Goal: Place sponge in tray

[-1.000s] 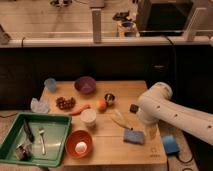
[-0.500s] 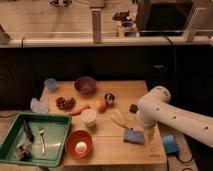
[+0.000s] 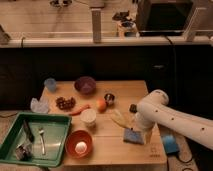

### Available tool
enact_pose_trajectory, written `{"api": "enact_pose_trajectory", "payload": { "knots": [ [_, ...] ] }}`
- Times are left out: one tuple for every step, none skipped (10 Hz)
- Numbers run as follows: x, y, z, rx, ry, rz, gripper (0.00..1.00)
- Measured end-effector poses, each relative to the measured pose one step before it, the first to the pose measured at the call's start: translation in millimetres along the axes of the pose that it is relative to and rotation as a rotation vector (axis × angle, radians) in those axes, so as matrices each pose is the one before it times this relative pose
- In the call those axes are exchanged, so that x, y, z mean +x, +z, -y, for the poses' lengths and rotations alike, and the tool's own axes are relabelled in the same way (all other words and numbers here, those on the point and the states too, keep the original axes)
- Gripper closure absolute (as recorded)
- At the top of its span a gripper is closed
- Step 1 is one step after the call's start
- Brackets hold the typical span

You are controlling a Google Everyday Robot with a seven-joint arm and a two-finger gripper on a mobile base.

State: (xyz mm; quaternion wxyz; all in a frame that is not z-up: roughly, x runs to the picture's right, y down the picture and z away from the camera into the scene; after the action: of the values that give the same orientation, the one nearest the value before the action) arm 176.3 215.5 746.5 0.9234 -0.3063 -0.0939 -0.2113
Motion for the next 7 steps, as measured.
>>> {"api": "enact_pose_trajectory", "payload": {
  "knots": [
    [-1.81, 5.04, 0.88, -0.00129, -0.01173, 0.00969, 0.20],
    [-1.13, 4.14, -0.01, -0.00225, -0.00676, 0.00843, 0.20],
    [-0.45, 2.94, -0.03, -0.00078, -0.00273, 0.00624, 0.20],
    [-0.77, 2.60, 0.21, -0.00123, -0.00192, 0.00665, 0.20],
    [-0.85, 5.97, -0.15, -0.00349, -0.00261, 0.01398, 0.20],
    [-0.34, 3.09, 0.15, -0.00193, -0.00117, 0.00637, 0.20],
    [-0.23, 3.23, 0.14, -0.00226, -0.00126, 0.00537, 0.20]
  ]
}}
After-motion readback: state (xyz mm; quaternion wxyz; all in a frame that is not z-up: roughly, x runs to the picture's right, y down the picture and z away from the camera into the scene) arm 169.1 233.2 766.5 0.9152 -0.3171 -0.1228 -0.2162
